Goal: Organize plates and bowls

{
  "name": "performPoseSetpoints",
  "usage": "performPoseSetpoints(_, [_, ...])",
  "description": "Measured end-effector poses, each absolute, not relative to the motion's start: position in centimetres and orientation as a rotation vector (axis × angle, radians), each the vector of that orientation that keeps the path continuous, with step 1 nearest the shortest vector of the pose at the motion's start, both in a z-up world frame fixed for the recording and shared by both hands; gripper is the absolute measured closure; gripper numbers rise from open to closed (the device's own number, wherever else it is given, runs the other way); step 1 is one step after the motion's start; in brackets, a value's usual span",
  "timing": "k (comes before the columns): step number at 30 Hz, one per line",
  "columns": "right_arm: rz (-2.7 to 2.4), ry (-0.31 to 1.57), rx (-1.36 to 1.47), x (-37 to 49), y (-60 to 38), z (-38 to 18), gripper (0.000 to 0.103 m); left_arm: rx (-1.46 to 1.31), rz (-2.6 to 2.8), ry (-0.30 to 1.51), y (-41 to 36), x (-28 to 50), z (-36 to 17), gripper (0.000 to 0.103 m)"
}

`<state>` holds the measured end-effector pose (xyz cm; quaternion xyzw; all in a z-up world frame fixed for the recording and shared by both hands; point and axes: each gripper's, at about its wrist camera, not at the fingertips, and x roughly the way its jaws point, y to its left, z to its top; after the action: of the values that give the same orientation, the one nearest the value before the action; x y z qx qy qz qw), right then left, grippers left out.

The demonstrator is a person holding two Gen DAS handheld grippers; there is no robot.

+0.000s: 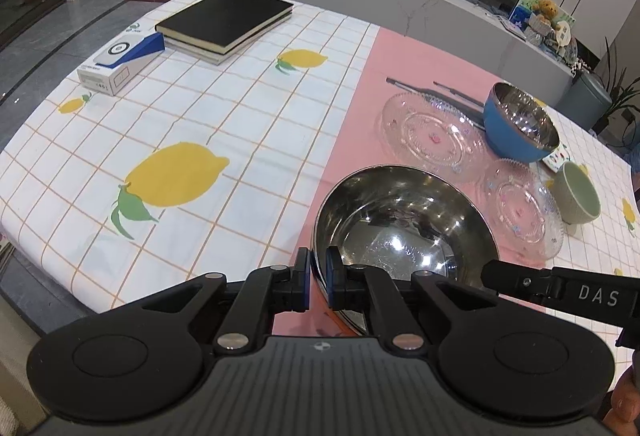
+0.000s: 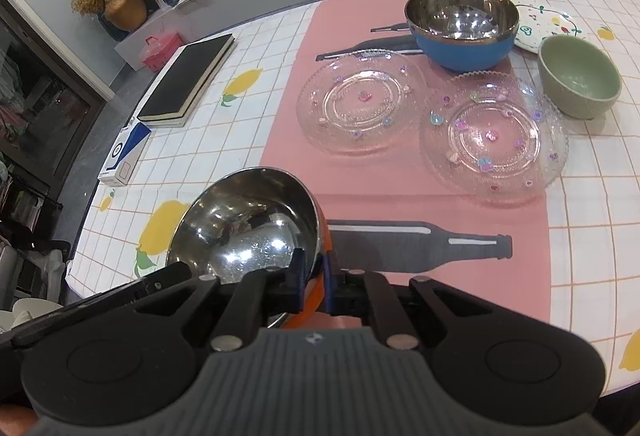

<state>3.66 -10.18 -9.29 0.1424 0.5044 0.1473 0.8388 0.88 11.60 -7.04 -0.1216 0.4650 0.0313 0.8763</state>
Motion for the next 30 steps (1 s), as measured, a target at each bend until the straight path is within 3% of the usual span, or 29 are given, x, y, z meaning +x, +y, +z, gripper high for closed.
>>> performPoseSetpoints(21, [0.311,1.103,0.284,3.5,-9.7,-10.4,0.099,-0.227,0.069,1.008,11.7,0.6,-7.9,0.096])
performPoseSetpoints(26, [0.317,1.065,0.257,3.4,-9.8,-9.7,0.093,-0.226,0.064,1.006,11.8,0.8,-7.7,0.091])
performPoseSetpoints(28, [0.313,1.045,0.239,3.4,-9.9,-9.1,0.081,-0.220,0.072,0.997,11.9,0.8,-7.4,0.085])
performPoseSetpoints(30, [0.313,1.026,0.240,3.4,-10.3,-8.6,0.076,-0.211,0.088,0.974,11.9,0.8,-6.8,0.081])
